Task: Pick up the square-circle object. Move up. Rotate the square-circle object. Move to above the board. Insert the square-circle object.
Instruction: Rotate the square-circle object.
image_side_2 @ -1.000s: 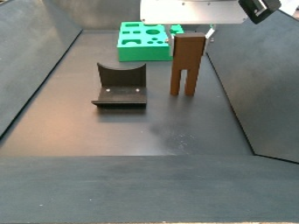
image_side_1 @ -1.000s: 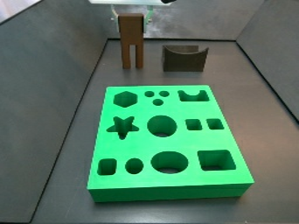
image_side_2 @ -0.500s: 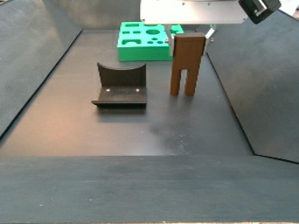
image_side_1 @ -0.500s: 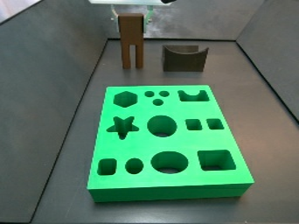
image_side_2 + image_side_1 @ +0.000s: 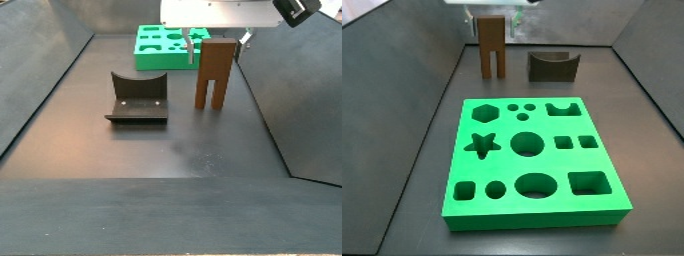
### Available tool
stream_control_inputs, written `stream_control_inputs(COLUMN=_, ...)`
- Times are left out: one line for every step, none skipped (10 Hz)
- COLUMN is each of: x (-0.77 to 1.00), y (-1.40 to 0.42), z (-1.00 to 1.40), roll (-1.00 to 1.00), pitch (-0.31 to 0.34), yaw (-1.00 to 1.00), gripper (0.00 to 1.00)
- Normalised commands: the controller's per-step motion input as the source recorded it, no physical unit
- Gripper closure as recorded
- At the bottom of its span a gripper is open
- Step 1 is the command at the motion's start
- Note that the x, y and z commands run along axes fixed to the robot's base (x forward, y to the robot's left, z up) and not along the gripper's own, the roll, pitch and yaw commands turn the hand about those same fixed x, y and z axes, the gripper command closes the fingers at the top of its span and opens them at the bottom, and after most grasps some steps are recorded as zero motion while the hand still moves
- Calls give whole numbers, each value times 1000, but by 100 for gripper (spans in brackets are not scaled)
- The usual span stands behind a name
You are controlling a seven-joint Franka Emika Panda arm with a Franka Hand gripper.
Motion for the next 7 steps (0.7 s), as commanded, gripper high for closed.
stream_control_inputs(x=-9, y=0, z=1000, roll=-31, pitch=-33, yaw=-38, gripper=0)
stream_control_inputs(x=-38, y=3, z=1000, roll=-29, pitch=14, yaw=-36, gripper=0)
stream_control_inputs(x=-35, y=9, z=900, roll=-24, pitch=34, yaw=-35, gripper=0)
stream_control_inputs(x=-20, y=17, z=665, roll=-16, pitch=50, yaw=-33, gripper=0)
stream_control_inputs(x=-11, y=18, z=544, roll=-12, pitch=59, yaw=-33, gripper=0)
stream_control_inputs(x=8, y=22, z=241, roll=-4, pitch=85, yaw=-31, gripper=0)
stream_control_inputs(x=0, y=83, z=0, roll=0, pitch=7, yaw=1000, gripper=0)
